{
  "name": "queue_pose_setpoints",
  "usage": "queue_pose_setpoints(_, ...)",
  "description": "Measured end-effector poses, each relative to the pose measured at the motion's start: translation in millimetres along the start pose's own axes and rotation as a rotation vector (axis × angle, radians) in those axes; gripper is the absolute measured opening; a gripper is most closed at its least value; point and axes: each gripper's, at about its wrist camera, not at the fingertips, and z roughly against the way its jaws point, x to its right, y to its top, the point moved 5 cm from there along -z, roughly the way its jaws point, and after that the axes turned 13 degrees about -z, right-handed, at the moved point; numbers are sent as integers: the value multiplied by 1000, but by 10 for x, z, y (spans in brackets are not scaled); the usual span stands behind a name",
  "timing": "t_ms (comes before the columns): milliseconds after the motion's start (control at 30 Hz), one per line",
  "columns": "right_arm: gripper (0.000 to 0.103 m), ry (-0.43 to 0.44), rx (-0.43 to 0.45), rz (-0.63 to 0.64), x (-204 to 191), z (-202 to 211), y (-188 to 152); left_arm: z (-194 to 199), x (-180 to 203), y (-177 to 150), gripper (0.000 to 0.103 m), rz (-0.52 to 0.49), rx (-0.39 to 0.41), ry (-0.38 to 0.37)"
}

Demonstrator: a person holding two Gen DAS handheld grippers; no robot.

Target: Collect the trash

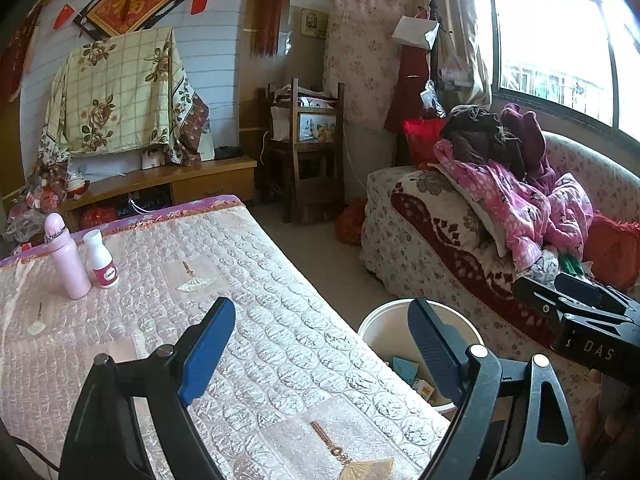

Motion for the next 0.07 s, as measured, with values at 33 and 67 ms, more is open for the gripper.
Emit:
queue_pose_setpoints(33,87,-1,-3,3,-9,-6,-8,0,-5,-7,88,1,-1,-1)
queue_pose_setpoints(67,87,-2,-6,5,-22,-16,-14,-7,-26,-23,88,5,-7,0)
